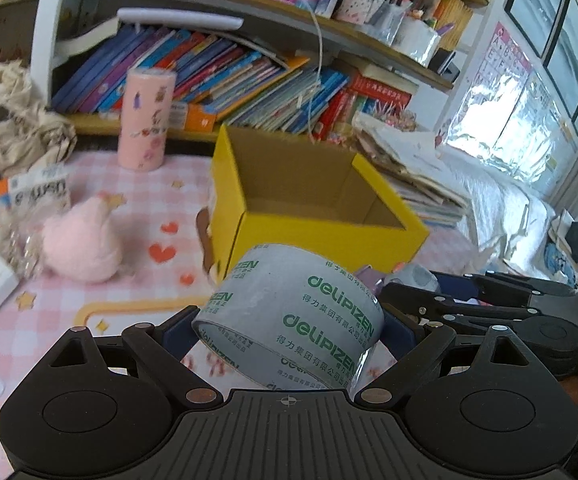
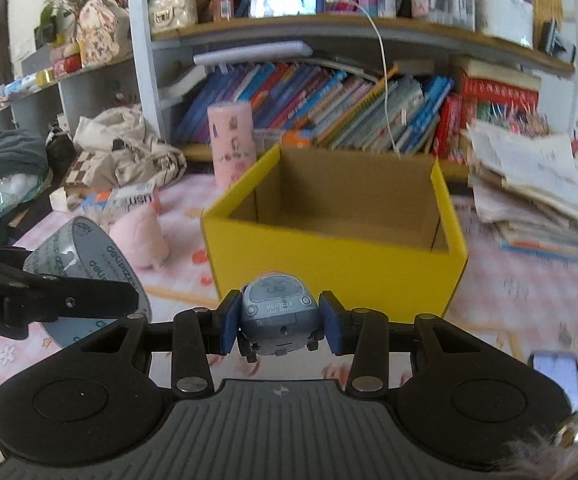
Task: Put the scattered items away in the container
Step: 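Carry the toy car and tape roll with both tools over the yellow box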
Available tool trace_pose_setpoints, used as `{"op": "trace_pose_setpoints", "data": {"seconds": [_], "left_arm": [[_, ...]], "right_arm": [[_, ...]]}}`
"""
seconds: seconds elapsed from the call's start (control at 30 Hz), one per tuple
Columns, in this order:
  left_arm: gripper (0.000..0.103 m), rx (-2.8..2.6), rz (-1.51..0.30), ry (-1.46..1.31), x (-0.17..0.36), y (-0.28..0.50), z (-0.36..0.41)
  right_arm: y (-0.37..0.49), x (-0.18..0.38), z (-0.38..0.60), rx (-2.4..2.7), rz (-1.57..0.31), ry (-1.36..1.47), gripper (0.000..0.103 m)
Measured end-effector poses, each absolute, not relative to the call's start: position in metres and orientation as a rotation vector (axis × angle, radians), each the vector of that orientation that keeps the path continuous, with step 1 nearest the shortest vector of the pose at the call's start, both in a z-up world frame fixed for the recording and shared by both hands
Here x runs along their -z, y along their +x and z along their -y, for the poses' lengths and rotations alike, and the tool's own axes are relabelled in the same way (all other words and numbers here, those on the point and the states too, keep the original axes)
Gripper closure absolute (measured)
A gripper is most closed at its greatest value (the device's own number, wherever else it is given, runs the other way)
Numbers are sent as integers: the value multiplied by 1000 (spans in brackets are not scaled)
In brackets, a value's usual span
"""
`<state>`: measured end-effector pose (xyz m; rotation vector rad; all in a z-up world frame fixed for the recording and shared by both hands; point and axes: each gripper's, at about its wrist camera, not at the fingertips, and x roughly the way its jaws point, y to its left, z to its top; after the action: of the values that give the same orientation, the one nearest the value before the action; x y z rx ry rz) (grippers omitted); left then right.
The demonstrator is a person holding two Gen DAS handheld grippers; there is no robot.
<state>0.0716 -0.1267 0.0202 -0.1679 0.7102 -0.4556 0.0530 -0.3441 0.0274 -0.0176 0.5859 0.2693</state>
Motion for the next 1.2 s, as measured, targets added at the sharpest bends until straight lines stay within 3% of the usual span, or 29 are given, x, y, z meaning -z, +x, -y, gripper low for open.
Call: {"op": "trace_pose_setpoints", "data": {"seconds": [0.57,1.2], "left_arm": [[9,397,-595,-100,-52,150,193],[9,362,-725,199,-8,255,251]], "right_arm": [[147,-57,401,-361,-483,-53,64],[281,-3,386,-541,-697,-561,63]]}}
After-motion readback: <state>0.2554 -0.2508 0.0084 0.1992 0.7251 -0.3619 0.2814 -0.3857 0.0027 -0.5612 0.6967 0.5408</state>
